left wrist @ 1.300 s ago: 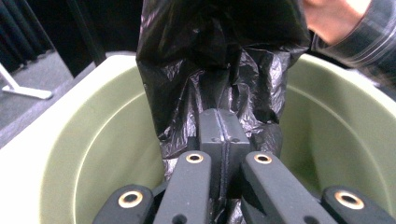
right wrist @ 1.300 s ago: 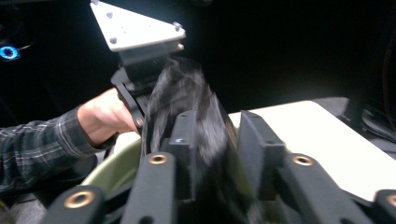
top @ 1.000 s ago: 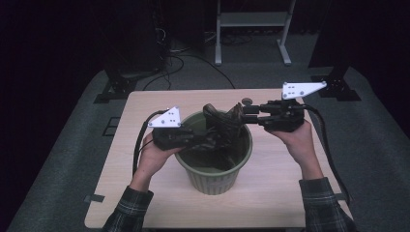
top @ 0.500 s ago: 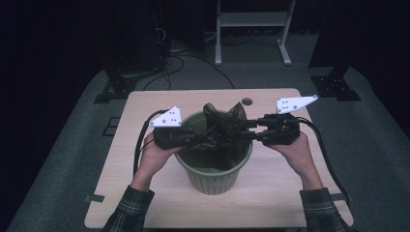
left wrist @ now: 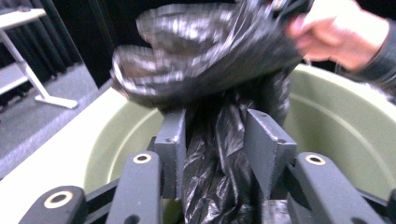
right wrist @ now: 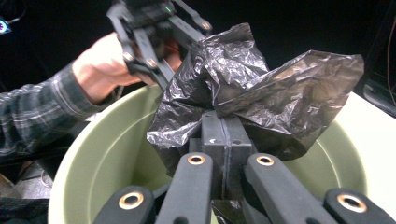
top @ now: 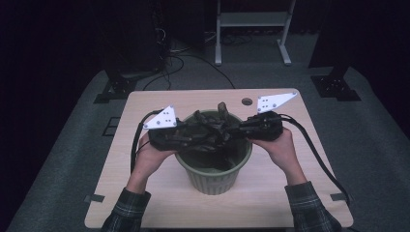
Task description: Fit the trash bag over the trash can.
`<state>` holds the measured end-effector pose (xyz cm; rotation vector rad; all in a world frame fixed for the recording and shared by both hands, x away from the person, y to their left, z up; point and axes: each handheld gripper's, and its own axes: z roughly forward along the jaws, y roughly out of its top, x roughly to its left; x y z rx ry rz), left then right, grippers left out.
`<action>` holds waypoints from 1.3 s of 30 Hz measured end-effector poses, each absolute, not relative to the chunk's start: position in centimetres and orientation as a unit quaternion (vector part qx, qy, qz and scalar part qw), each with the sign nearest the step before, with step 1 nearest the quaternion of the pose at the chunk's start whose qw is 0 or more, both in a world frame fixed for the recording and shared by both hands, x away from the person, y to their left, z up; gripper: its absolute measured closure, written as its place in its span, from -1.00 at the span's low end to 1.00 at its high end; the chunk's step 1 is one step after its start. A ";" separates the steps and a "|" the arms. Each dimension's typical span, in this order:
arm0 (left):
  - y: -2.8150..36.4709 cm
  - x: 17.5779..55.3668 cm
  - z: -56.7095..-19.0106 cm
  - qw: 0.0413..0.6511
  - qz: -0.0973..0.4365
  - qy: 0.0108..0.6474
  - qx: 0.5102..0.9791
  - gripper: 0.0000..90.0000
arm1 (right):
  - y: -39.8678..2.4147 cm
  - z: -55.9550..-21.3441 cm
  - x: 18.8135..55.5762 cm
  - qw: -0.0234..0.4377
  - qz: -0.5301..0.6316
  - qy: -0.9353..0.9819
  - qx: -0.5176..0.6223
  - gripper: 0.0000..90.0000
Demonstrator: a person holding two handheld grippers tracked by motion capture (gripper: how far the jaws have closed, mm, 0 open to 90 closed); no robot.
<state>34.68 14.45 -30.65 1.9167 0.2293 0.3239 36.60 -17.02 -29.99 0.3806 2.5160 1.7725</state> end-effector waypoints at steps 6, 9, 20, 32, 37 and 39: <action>13.8 34.1 -29.6 0.581 0.118 0.086 0.801 0.27 | -16.9 -30.0 36.6 0.024 0.581 0.803 0.129 1.00; 12.9 34.3 -29.6 0.582 0.112 0.082 0.801 0.23 | -16.6 -30.0 36.5 0.019 0.585 0.801 0.125 1.00; 12.3 34.6 -29.4 0.582 0.100 0.066 0.805 0.99 | -15.5 -29.7 36.1 0.011 0.578 0.810 0.104 1.00; 12.8 34.3 -29.5 0.598 0.089 0.079 0.792 0.14 | -15.3 -29.8 36.1 0.018 0.574 0.811 0.110 0.99; 12.2 34.5 -29.4 0.597 0.084 0.077 0.794 0.34 | -15.0 -30.0 36.1 0.015 0.574 0.812 0.107 0.98; 12.3 34.5 -29.4 0.596 0.085 0.070 0.795 0.69 | -15.0 -30.0 36.0 0.015 0.575 0.812 0.104 0.97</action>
